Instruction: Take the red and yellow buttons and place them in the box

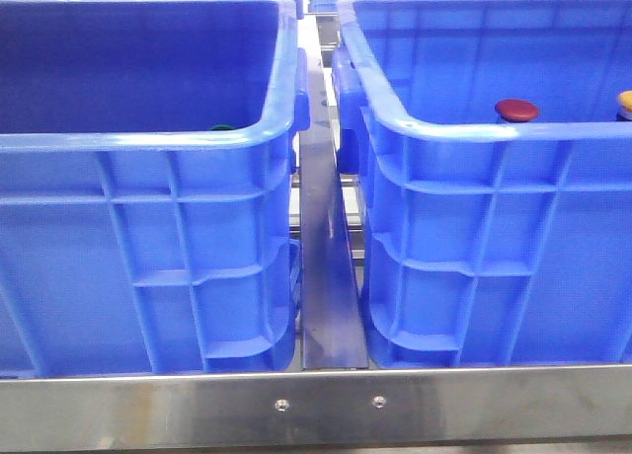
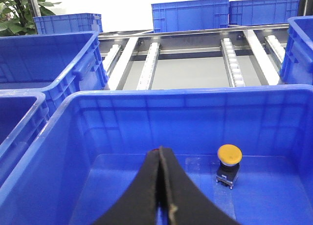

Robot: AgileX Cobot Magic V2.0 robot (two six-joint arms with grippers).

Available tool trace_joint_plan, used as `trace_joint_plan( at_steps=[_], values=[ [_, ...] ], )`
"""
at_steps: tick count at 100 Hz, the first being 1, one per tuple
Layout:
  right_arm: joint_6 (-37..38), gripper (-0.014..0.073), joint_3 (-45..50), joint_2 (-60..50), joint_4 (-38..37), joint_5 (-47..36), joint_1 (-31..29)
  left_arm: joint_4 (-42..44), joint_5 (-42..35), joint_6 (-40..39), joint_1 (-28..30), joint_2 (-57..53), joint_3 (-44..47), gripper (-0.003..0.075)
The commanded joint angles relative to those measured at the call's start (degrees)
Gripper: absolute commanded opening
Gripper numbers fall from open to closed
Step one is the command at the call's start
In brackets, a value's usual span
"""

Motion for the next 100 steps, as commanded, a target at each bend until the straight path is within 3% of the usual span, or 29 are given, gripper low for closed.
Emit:
trace_joint_plan(
  at_steps=[1,15,41,65,79,100],
  values=[
    [-0.50,-0.0097,-1.43,0.10,0.75,-3.25,-0.34,1.12,-3.94,-0.09,0.07,0.22,-1.36,-0.0019],
    [-0.50,-0.0097,-1.43,0.10,0.75,-3.25,-0.34,0.58,-5.92,0.76,0.07,-1.96,0.41,-0.0019],
    [-0.50,-0.0097,-1.43,0.10,0.75,-3.25,-0.34,-10.43,-18.05,17.00,4.78,-10.30,9.03,-0.0019],
    [-0.50,-0.0097,-1.43,0.10,0.75,-3.25,-0.34,-27.31,-31.57,34.66,10.92,-19.55,20.16,-0.0019],
    [-0.50,-0.0097,-1.43,0.10,0.75,-3.25,-0.34,-27.87,-36.71,34.80,11.82,-24.36,26.89,-0.0019],
    [-0.50,-0.0097,-1.43,0.10,0.75,-3.25,-0.34,-27.87,-38.39,34.64,11.82,-29.64,34.62,-0.0019]
  ],
)
